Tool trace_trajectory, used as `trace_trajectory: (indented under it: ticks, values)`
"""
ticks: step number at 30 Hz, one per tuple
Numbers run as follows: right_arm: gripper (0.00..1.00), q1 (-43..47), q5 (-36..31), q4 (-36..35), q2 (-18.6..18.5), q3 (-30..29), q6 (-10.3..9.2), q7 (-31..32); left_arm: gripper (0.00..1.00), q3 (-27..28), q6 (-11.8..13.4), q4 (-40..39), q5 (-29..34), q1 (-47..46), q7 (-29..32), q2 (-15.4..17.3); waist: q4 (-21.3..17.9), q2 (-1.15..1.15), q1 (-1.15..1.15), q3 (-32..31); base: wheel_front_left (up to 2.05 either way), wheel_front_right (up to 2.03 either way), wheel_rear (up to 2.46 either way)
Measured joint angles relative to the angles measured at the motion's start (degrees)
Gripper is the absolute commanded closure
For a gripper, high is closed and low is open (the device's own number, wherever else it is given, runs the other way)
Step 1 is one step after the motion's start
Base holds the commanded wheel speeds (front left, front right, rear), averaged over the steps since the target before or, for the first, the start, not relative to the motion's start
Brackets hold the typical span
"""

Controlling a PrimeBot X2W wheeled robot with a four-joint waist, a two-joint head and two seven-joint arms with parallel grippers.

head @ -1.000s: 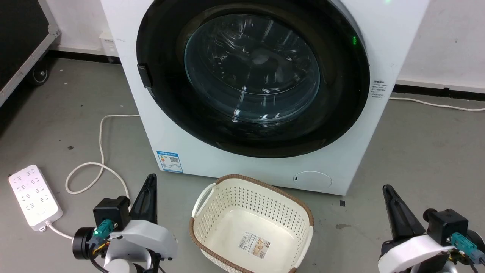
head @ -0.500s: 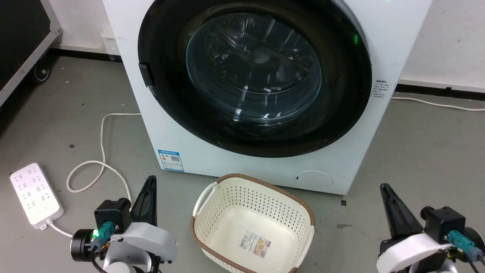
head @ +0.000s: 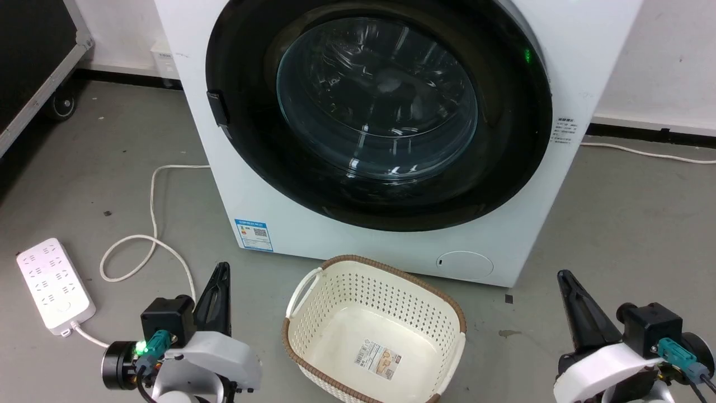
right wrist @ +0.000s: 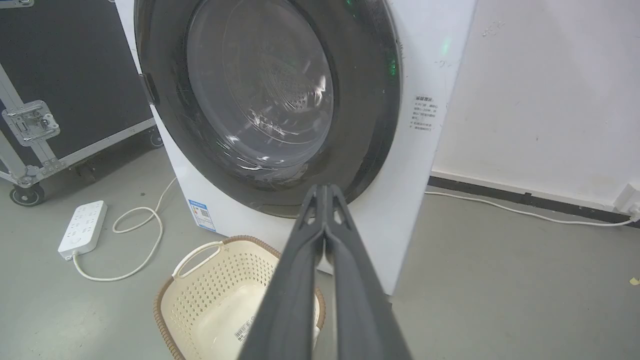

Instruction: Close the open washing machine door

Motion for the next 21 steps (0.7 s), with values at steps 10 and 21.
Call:
trace_trajectory:
  ticks: [10,21]
  values:
    - [1.00,0.5,-0.8,-1.5,0.0,0.7,0.00,1.4,1.00,0.7,0.0,-2.3,2.4,1.2,1.3,-0.3,0.3,0.00,0.00,0.2,0.00,0.00,0.00]
    - [1.00,0.6,-1.0,-2.5,0.0,1.1,0.00,2.4,1.00,1.1,0.1,-3.8,3.5,1.9,2.3,-0.5,0.5,0.00,0.00,0.4,0.00,0.00,0.00]
